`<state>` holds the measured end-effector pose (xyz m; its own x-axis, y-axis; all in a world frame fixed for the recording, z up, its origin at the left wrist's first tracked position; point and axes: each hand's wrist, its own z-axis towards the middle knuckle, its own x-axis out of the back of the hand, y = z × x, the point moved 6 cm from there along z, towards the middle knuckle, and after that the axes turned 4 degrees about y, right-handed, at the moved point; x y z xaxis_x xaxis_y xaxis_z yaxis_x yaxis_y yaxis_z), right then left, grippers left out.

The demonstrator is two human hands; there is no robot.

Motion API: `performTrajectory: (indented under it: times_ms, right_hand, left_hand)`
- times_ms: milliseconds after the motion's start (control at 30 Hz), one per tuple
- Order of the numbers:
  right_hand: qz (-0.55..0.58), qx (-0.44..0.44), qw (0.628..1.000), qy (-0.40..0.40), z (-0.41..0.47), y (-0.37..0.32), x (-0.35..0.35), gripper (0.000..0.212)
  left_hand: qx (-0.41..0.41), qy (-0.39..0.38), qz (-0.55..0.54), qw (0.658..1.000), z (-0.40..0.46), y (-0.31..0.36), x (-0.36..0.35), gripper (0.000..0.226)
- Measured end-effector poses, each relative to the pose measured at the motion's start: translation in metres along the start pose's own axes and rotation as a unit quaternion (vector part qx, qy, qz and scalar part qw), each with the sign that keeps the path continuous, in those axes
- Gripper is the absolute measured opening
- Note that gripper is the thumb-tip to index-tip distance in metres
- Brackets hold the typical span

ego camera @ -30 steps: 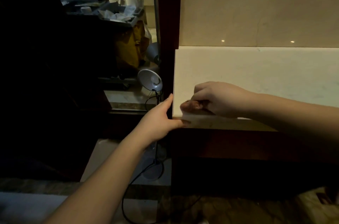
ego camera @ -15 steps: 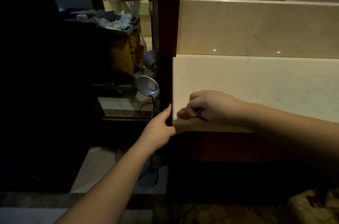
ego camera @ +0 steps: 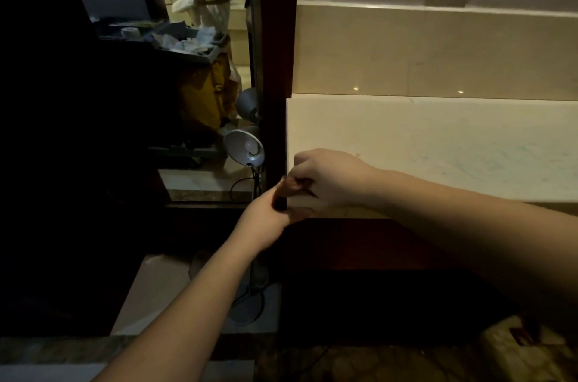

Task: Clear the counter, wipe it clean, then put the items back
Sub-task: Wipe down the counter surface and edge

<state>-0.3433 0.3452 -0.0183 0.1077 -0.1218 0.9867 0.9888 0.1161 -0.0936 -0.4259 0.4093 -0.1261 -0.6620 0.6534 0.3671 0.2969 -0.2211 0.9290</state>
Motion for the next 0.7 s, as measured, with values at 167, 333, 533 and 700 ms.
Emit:
performTrajectory:
  times_ms: [167, 333, 533, 700]
  right_hand:
    - [-0.038, 0.01, 0.999, -0.036, -0.038, 0.017, 0.002, 0.022]
    - [-0.031, 0.006, 0.999, -0.005, -0.023, 0.022, 0.002, 0.025]
    - [-0.031, 0.022, 0.999, -0.033, -0.038, 0.027, 0.004, 0.026]
    - [-0.001, -0.009, 0.999, -0.039, -0.044, 0.049, 0.012, 0.03]
  left_hand:
    - [0.025, -0.055, -0.061, 0.996, 0.005, -0.019, 0.001, 0.094]
    - [0.118, -0.02, -0.28, 0.953, 0.01, -0.018, 0.006, 0.08]
    - [0.16, 0.058, -0.264, 0.949, 0.03, 0.006, 0.008, 0.024]
    - [0.19, 0.057, -0.205, 0.959, 0.053, 0.026, -0.006, 0.026]
